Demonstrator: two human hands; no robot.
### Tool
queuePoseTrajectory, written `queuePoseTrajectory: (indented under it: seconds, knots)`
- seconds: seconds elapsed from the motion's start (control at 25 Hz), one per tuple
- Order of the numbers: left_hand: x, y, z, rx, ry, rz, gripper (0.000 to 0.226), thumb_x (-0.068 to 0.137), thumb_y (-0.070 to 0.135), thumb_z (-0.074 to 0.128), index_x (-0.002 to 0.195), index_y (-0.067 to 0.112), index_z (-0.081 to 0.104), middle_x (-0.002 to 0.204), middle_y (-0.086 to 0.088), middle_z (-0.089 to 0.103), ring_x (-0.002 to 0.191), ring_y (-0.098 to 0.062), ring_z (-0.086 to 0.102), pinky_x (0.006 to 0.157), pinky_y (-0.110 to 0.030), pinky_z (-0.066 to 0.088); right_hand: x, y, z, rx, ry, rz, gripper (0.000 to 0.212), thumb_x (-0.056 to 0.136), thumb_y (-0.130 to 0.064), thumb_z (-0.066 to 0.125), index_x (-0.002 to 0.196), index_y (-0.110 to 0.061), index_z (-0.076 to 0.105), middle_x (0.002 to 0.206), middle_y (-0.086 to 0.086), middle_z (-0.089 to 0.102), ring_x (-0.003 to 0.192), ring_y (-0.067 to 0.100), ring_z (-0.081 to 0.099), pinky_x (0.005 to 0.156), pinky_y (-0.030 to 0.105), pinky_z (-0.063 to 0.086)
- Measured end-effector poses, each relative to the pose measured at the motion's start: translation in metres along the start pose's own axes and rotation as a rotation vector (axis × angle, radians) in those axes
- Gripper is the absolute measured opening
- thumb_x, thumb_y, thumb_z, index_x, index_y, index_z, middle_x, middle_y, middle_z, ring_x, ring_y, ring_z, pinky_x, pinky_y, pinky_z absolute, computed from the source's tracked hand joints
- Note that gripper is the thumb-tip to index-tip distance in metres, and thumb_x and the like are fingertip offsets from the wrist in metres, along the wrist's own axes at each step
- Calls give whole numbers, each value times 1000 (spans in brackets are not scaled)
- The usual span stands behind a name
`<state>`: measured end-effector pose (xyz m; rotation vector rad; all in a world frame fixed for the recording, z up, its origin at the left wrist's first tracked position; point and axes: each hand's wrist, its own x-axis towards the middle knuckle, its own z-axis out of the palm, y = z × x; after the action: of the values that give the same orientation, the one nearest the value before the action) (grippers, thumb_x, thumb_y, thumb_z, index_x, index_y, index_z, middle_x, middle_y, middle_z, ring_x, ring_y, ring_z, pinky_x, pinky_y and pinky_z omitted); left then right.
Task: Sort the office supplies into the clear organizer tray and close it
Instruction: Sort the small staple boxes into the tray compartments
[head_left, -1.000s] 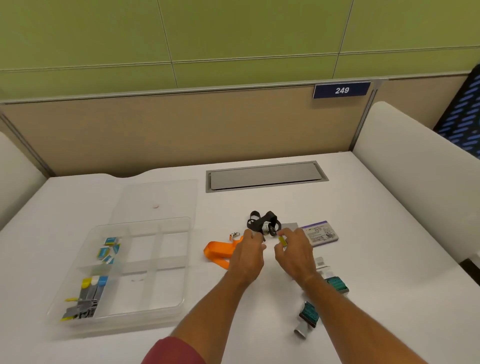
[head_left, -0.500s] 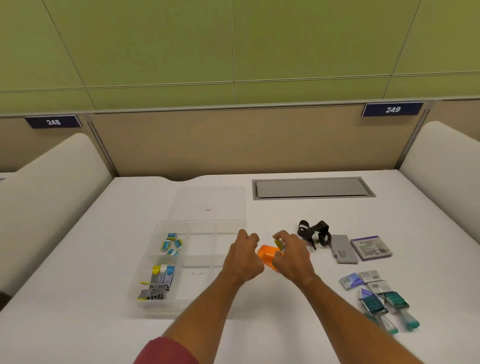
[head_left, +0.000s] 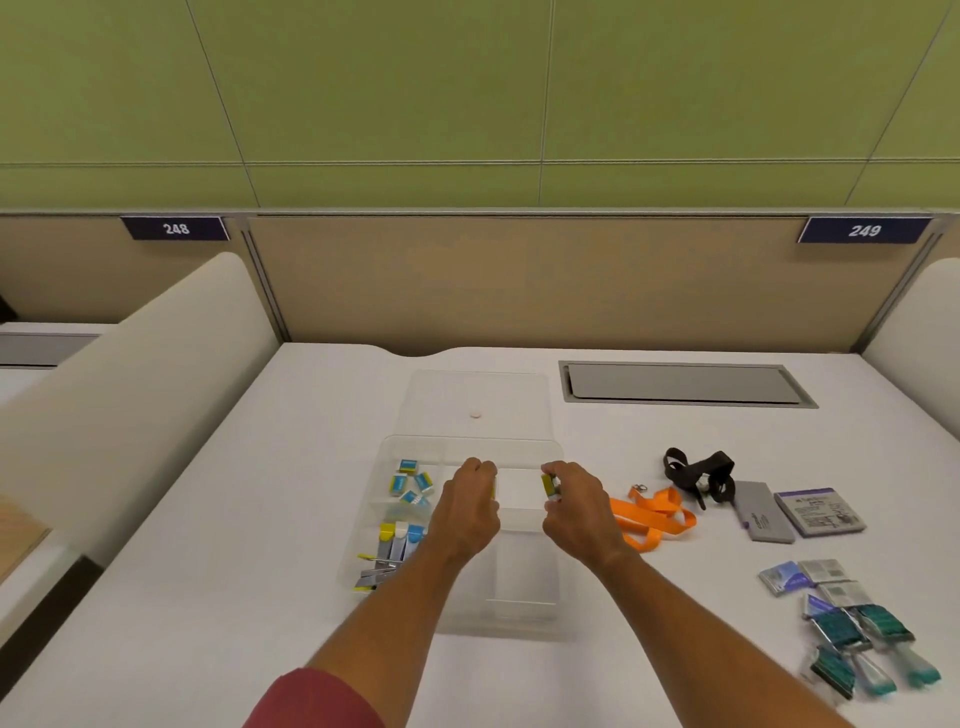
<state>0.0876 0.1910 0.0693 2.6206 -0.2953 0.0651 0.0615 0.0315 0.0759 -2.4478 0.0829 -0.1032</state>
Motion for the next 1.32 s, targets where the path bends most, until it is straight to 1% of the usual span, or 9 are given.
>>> queuePoseTrajectory:
  seconds: [0.16, 0.32, 0.48, 0.64, 0.76, 0.84, 0.96, 1.12, 1.32]
  knots:
    - [4, -44, -18, -14, 18, -34, 22, 83, 11, 62, 102, 5, 56, 105, -9, 58, 99, -28, 54, 80, -35, 41, 8, -15, 18, 3, -20, 6, 39, 83, -7, 70, 120, -11, 58, 121, 9, 60, 104, 25, 60, 92, 33, 51]
    - [13, -87, -36, 110, -4, -120, 26, 86, 19, 61, 111, 12, 58, 111, -7, 54, 103, -27, 56, 84, -38, 47, 17, -28, 37, -2, -49, 33, 40, 87, -15, 69, 124, -12, 55, 124, 7, 56, 105, 22, 59, 93, 30, 50]
    - [24, -114, -40, 247, -23, -161, 29, 88, 23, 58, 116, 19, 58, 115, -3, 56, 109, -24, 49, 88, -37, 39, 24, -40, 54, -5, -56, 49, 41, 87, -18, 69, 126, -14, 53, 124, 5, 56, 105, 21, 59, 94, 29, 50]
    - [33, -129, -36, 271, -88, -131, 38, 87, 33, 58, 124, 24, 57, 117, -2, 56, 112, -22, 46, 91, -36, 37, 32, -54, 68, -21, -74, 32, 41, 88, -20, 68, 126, -16, 52, 123, 5, 56, 104, 21, 60, 91, 29, 50]
    - [35, -138, -37, 255, -91, -98, 52, 85, 43, 60, 134, 28, 49, 135, -3, 45, 125, -21, 38, 102, -37, 32, 41, -69, 80, -24, -91, 28, 42, 89, -22, 67, 128, -20, 51, 120, 5, 58, 104, 21, 59, 90, 28, 49]
    - [34, -142, -40, 222, -85, -97, 65, 82, 46, 63, 140, 27, 41, 146, -3, 36, 134, -22, 30, 109, -37, 28, 47, -79, 90, -35, -117, 12, 42, 90, -23, 66, 129, -22, 51, 116, 5, 62, 102, 20, 60, 85, 26, 46]
    - [30, -151, -45, 220, -97, -80, 81, 78, 50, 63, 147, 26, 29, 156, -7, 24, 143, -24, 19, 115, -40, 21, 54, -93, 105, -66, -168, -11, 43, 91, -23, 64, 131, -24, 49, 117, 6, 62, 103, 20, 60, 82, 25, 46]
    - [23, -162, -48, 264, -124, -60, 89, 82, 59, 54, 152, 26, 12, 161, -8, 5, 148, -27, 3, 119, -43, 8, 62, -104, 119, -115, -228, -15, 49, 90, -20, 65, 134, -27, 46, 121, 7, 56, 107, 20, 57, 83, 24, 46]
    - [19, -171, -47, 343, -131, -36, 91, 83, 71, 40, 152, 29, -2, 161, -9, -8, 148, -27, -10, 118, -43, -6, 62, -107, 122, -146, -279, -25, 66, 89, -15, 65, 146, -27, 35, 131, 7, 51, 119, 21, 51, 96, 28, 44]
